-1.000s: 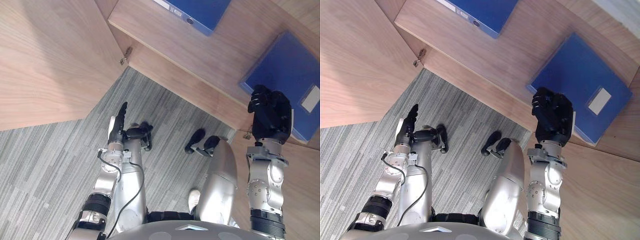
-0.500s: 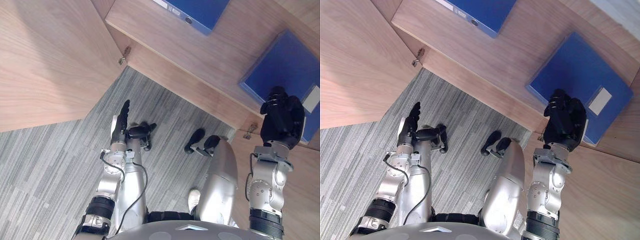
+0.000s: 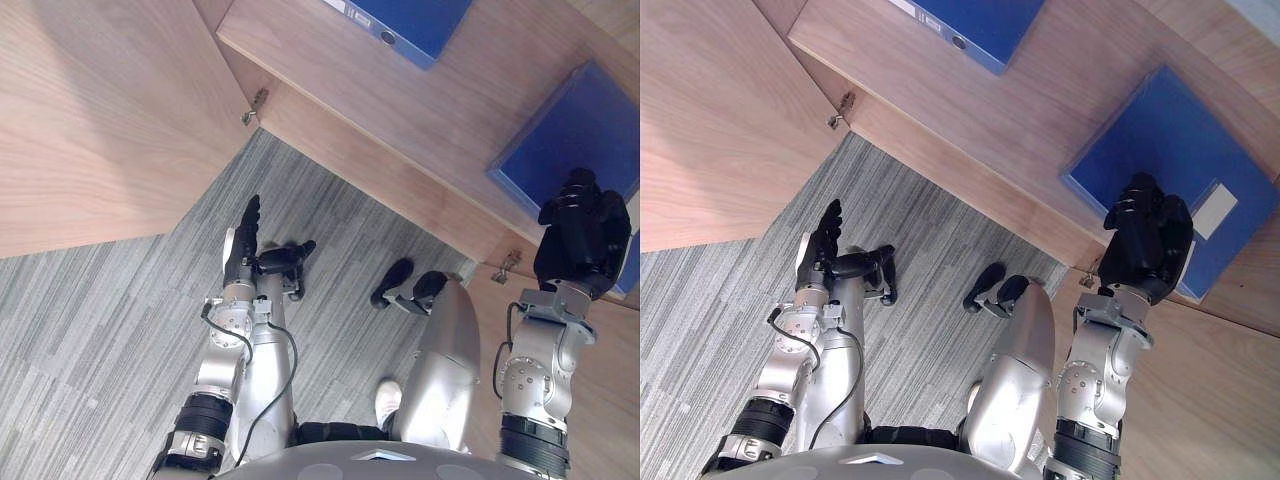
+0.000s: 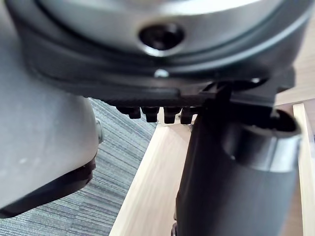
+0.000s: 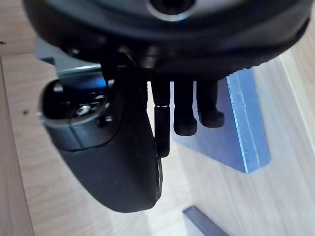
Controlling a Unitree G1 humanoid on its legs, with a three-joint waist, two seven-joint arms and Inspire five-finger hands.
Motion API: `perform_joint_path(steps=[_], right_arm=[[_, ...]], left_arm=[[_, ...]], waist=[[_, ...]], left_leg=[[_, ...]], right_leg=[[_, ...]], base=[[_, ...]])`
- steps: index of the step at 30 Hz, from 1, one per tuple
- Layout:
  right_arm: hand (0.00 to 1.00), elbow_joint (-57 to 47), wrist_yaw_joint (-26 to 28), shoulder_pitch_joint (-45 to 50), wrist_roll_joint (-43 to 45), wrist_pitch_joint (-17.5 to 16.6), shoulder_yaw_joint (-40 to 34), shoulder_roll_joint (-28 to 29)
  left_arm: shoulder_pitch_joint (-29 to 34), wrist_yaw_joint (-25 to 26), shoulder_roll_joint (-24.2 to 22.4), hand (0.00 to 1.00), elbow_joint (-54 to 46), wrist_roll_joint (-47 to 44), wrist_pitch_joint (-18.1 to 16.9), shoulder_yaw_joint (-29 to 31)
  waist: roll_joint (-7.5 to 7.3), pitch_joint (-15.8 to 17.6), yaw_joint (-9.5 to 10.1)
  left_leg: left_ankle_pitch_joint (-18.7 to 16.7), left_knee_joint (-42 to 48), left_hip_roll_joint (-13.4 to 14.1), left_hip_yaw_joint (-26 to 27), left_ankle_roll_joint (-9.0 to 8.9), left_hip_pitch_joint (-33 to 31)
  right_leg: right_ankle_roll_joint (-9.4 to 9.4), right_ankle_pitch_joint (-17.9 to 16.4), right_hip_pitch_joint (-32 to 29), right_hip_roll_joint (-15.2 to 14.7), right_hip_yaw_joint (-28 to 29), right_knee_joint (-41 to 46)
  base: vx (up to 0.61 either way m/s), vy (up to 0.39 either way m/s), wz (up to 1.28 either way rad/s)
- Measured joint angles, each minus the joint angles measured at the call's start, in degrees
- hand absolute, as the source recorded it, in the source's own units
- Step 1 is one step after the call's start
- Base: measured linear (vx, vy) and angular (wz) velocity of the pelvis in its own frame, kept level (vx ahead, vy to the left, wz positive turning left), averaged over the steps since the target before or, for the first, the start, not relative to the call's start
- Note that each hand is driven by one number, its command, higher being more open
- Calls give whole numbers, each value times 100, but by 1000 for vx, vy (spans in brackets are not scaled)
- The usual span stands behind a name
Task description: Walk over to the cabinet, pick up the folder, carry it to the office cabinet, place the folder inside the office cabinet, then close the office cabinet door
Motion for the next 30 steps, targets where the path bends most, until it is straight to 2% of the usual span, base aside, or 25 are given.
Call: perform_joint_path(steps=[5, 17, 30], right_arm=[[0, 0, -102, -87, 2, -98, -106, 156], [0, 64, -189, 108, -1, -101, -95, 411], [0, 204, -287, 206, 165, -103, -105, 462]], left_arm=[[19, -1, -11, 100, -92, -21, 0, -4], [16, 15, -70, 100, -205, -70, -2, -11], [0, 109, -106, 100, -432, -69, -4, -6]], waist=[[15, 5, -6], [21, 8, -23], [22, 8, -41]], left_leg=[[-1, 4, 2, 28, -2, -88], [-55, 83, 81, 25, -20, -146], [-124, 180, 147, 24, -45, -295]], right_leg=[[-9, -7, -119, -5, 36, 17], [-11, -51, -179, 24, 40, 93], [-16, -83, -347, 75, 77, 154]], base=[[0, 0, 0], [0, 0, 0], [3, 1, -2]])
